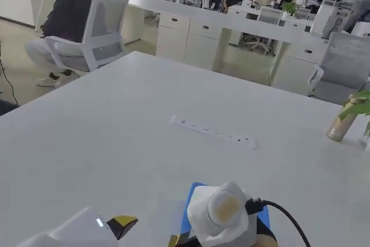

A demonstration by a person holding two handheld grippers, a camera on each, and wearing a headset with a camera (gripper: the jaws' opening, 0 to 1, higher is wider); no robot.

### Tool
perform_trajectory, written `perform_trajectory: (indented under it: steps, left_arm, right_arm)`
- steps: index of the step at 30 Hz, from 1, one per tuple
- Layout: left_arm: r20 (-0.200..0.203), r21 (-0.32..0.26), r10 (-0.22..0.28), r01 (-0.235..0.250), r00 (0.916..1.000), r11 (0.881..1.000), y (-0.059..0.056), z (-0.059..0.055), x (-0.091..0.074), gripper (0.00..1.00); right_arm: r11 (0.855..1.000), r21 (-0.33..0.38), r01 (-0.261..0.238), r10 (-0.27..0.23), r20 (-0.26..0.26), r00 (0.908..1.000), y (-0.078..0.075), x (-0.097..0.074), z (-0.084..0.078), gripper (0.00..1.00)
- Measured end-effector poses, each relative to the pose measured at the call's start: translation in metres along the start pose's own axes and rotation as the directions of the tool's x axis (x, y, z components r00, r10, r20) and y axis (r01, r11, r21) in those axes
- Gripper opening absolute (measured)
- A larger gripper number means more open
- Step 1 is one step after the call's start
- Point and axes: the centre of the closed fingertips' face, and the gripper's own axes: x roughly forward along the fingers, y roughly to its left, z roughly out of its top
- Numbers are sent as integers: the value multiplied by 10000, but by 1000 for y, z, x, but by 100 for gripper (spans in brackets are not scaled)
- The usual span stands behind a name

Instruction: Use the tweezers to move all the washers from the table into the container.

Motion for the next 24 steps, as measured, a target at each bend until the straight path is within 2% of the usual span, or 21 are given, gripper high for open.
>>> perform_trajectory:
  steps: [3,6,10,14,18,24]
  left_arm:
    - [20,-117,-155,155,9999,9998,-2,1,1,70]
    - [-31,5,-186,186,9998,9998,-4,0,1,70]
    - [-52,-26,-177,177,9998,9998,-3,-1,1,70]
    - [-96,86,-400,401,9992,9992,-7,-1,1,68]
    - [-6,255,-687,687,9976,9973,-15,2,2,70]
    - [262,-31,-529,530,9983,9986,-9,6,0,72]
  right_arm:
    - [9991,384,188,-200,320,9993,-2,1,1,3]
    - [9976,490,487,-515,572,9970,-3,0,1,3]
    - [9907,754,1132,-1191,791,9897,-5,0,3,3]
    - [9732,1968,1188,-1464,1317,9804,-9,0,3,3]
    - [9726,1987,1203,-1489,1359,9795,-9,-2,-1,3]
    - [9739,1954,1153,-1441,1398,9796,-10,1,2,3]
